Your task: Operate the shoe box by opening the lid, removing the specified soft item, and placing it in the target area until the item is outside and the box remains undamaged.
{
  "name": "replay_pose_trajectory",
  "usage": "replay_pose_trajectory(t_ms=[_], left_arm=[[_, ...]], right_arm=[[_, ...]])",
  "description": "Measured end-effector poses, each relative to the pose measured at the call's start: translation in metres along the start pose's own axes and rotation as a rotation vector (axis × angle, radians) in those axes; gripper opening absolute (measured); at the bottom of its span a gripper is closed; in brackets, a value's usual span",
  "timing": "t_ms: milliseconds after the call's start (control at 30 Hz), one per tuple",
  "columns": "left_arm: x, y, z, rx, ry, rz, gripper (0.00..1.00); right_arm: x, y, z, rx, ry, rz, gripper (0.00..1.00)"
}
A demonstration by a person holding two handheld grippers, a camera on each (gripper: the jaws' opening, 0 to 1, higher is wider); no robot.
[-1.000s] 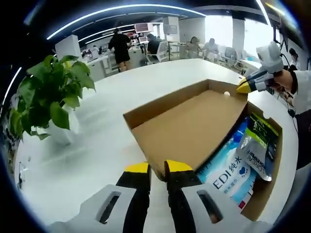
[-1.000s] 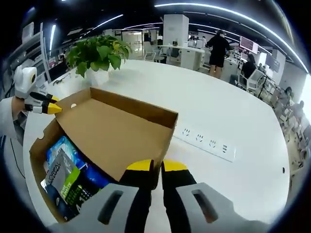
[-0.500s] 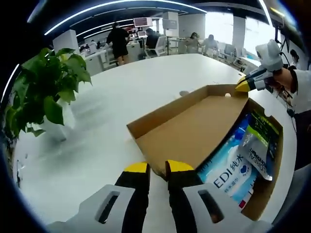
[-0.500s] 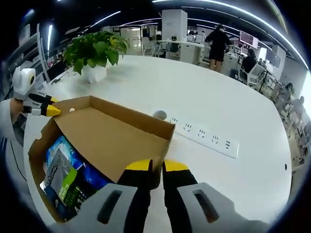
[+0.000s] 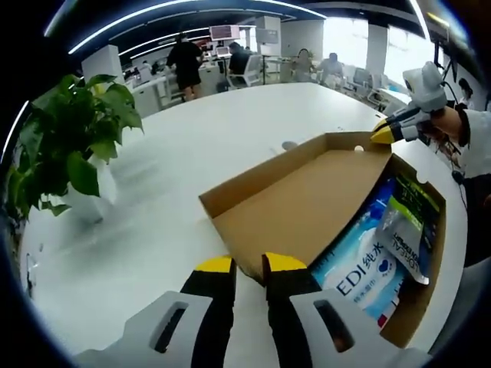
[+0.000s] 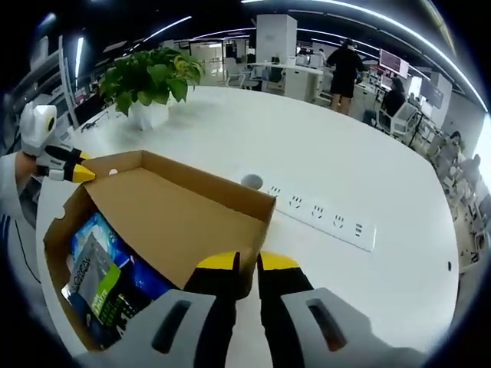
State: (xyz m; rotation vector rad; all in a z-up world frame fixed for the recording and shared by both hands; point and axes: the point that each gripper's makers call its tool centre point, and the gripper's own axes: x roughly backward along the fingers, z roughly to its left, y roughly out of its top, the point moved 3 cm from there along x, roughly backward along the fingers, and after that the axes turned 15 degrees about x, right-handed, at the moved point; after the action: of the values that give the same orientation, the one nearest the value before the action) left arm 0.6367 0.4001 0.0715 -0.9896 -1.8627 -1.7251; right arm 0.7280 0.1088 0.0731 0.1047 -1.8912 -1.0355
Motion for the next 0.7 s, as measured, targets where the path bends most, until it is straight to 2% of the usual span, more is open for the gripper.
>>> replay_pose_trajectory(t_ms=[133, 300, 700], left_arm=[[0.001, -0.003, -0.001, -0.006, -0.004, 0.000, 0.13], [0.004, -0.002, 0.000, -0.001, 0.004, -0.027, 0.19], [0.019, 0.010, -0.001, 0.018, -0.007, -0.105, 0.23]], right_arm=[[0.001, 0.000, -0.001, 0.002, -0.006, -0.003, 0.10], [0.002, 0.001, -0.004, -0.004, -0.017, -0.013, 0.12], [0.018, 0.008, -0.009, -0.021, -0.033, -0.069, 0.15]])
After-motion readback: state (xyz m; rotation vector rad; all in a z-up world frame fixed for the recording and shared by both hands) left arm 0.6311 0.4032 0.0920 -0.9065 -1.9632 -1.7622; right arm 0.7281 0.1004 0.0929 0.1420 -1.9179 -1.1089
